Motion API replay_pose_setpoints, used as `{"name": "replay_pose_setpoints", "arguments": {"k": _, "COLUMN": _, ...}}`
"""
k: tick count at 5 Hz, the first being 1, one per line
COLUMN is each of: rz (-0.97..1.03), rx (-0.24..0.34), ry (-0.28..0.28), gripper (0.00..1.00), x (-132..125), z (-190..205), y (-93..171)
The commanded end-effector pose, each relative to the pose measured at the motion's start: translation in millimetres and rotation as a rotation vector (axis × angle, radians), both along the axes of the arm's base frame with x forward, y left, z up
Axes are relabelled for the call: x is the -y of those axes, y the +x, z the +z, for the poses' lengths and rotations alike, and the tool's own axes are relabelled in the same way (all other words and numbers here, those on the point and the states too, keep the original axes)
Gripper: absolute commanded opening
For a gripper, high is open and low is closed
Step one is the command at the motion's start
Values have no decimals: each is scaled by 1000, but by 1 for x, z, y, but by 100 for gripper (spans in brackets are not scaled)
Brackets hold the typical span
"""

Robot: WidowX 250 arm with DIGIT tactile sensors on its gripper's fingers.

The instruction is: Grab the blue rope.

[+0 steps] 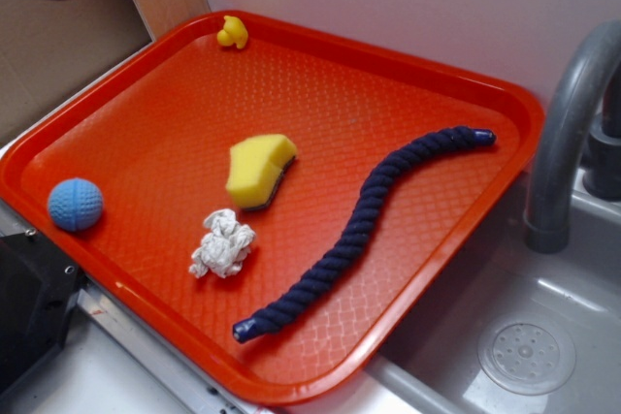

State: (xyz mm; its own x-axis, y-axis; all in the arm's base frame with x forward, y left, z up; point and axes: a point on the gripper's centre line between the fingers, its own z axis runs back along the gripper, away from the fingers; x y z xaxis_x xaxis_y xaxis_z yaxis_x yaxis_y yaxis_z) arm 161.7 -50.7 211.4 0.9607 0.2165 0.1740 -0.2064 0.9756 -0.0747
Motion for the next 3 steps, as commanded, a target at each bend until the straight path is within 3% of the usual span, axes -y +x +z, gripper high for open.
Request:
{"name": "replay_pose_setpoints", "arguments": {"k": 1, "rz": 50, "rx": 88, "ry": 3, "gripper": 100, "x": 51, "z": -45, "y": 59}}
{"name": "replay_pose_setpoints", "arguments": {"k": 2, "rz": 44, "rx": 83, "ry": -38, "gripper": 100, "x": 66, "z": -74, "y": 86}}
{"name": "replay_pose_setpoints", "arguments": {"k": 3, "rz": 14, "rx": 60, "ry": -40, "gripper": 100, "x": 83, "z": -104, "y": 112}}
